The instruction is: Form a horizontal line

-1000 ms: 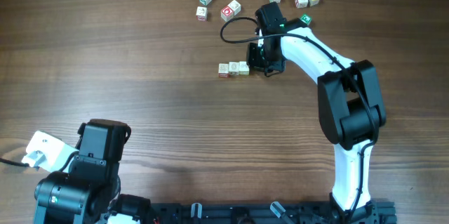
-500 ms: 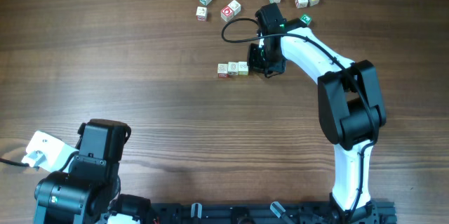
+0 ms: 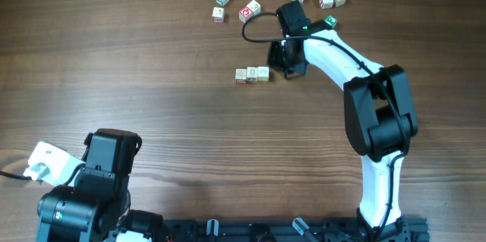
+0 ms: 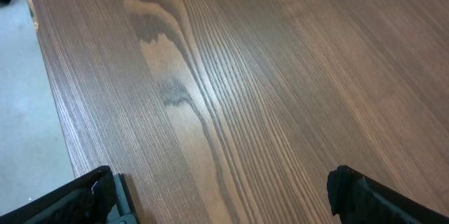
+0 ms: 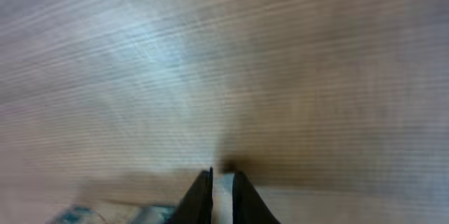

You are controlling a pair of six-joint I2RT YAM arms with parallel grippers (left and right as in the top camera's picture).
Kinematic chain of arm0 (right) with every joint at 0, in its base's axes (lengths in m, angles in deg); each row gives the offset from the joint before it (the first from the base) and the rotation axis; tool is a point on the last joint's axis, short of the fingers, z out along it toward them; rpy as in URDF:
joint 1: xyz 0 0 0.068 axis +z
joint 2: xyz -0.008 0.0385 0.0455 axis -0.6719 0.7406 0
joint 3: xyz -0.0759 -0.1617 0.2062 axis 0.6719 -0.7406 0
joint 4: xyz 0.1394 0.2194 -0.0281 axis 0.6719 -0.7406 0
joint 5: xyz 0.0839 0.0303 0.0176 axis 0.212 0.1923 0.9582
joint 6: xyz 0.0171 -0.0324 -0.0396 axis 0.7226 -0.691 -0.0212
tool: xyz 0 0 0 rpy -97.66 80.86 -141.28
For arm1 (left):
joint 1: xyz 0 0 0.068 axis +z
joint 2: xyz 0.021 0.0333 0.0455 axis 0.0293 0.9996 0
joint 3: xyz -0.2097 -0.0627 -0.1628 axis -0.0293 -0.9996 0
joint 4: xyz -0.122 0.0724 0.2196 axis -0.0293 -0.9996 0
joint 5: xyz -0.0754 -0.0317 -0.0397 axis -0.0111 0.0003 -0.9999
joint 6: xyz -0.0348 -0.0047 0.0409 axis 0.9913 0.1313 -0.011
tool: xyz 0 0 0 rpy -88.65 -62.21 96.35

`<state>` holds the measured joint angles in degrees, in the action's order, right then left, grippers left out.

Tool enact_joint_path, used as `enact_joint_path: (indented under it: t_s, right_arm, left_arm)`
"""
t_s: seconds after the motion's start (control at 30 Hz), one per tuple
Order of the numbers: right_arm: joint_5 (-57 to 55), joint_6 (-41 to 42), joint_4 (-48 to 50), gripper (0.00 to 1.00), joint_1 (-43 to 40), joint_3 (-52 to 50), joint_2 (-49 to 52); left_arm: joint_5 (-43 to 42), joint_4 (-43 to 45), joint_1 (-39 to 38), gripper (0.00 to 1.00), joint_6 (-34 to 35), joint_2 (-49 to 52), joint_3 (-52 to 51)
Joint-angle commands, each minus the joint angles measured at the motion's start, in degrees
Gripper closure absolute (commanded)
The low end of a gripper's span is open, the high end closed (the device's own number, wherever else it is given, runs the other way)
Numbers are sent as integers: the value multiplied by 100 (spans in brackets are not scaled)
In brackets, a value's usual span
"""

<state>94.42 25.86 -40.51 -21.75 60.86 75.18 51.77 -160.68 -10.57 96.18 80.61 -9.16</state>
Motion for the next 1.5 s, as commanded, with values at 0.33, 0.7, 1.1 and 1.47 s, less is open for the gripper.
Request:
enact_joint_path:
  t_s: [0.33, 0.7, 1.1, 1.47]
  right_arm:
    - [243, -503, 1043, 88, 297, 103, 109]
    - [348, -625, 1298, 88, 542, 103, 107]
    - [544, -466, 990, 94, 562, 103, 107]
    - [533, -337, 914, 95, 562, 103, 107]
  left_arm:
    - [33, -4, 48, 0, 118, -20, -11]
    - [33, -4, 48, 0, 118, -20, -11]
    - [35, -4, 48, 0, 118, -20, -11]
    - [35, -4, 48, 0, 118, -20, -11]
